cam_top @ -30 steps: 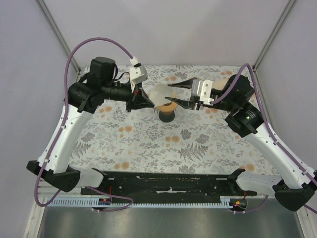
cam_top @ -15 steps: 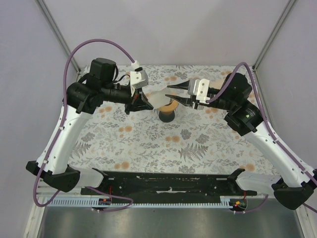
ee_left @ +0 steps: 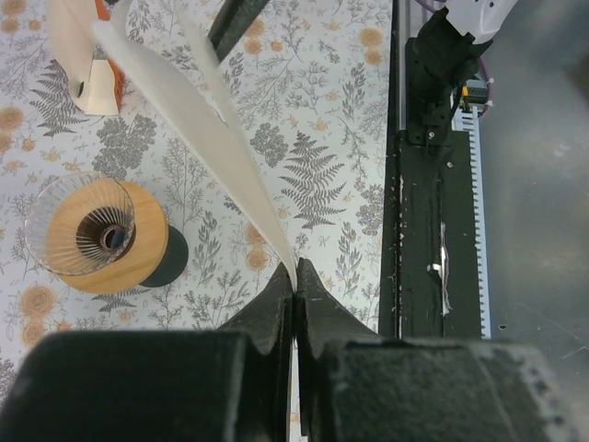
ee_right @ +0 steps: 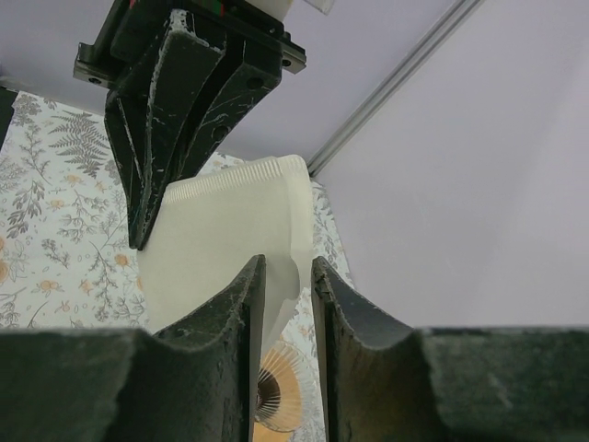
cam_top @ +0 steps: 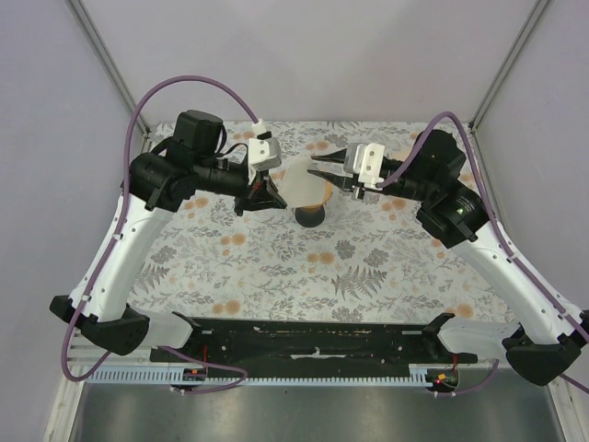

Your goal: Place the coffee filter in the dripper

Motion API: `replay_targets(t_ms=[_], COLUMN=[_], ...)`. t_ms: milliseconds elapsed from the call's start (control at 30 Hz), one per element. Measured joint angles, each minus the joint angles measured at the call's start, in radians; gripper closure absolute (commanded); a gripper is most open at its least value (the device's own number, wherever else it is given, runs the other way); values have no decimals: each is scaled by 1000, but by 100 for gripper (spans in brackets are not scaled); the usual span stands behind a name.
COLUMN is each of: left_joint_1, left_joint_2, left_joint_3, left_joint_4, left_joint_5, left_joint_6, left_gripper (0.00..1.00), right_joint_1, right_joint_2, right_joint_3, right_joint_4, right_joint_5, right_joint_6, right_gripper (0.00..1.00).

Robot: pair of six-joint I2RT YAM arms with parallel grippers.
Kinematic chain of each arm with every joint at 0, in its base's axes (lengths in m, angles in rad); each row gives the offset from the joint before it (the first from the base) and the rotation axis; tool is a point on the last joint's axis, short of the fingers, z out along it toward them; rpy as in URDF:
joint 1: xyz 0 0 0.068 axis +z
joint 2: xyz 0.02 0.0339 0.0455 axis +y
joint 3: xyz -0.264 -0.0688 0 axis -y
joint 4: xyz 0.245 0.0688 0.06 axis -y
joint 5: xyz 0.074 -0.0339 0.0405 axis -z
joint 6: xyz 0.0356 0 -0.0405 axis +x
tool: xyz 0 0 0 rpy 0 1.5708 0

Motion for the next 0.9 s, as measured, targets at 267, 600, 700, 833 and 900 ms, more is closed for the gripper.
replay_targets(t_ms=[267, 600, 700, 833, 900], left_joint_1=[-6, -10, -11, -16, -18], left_joint_2=[2, 3, 4, 5, 5], left_joint_3=[2, 3, 6, 13, 14], left_joint_4=[-2, -10, -20, -28, -29], left_joint_5=[-13, -26, -40, -50, -56], left_joint_6=[14, 24, 35, 48, 52], left_gripper=[98, 98, 98, 98, 98], right_joint_1=[0, 0, 0, 0, 0], right_joint_2=[14, 30, 42, 63, 73], right_joint_3=[27, 47, 72, 104, 115], right_joint_4=[-40, -123, -166, -202, -217], right_joint_5=[16, 11, -6, -31, -43], right_joint_6=[-37, -77, -88, -95, -97], right_gripper=[88, 72, 72, 75, 76])
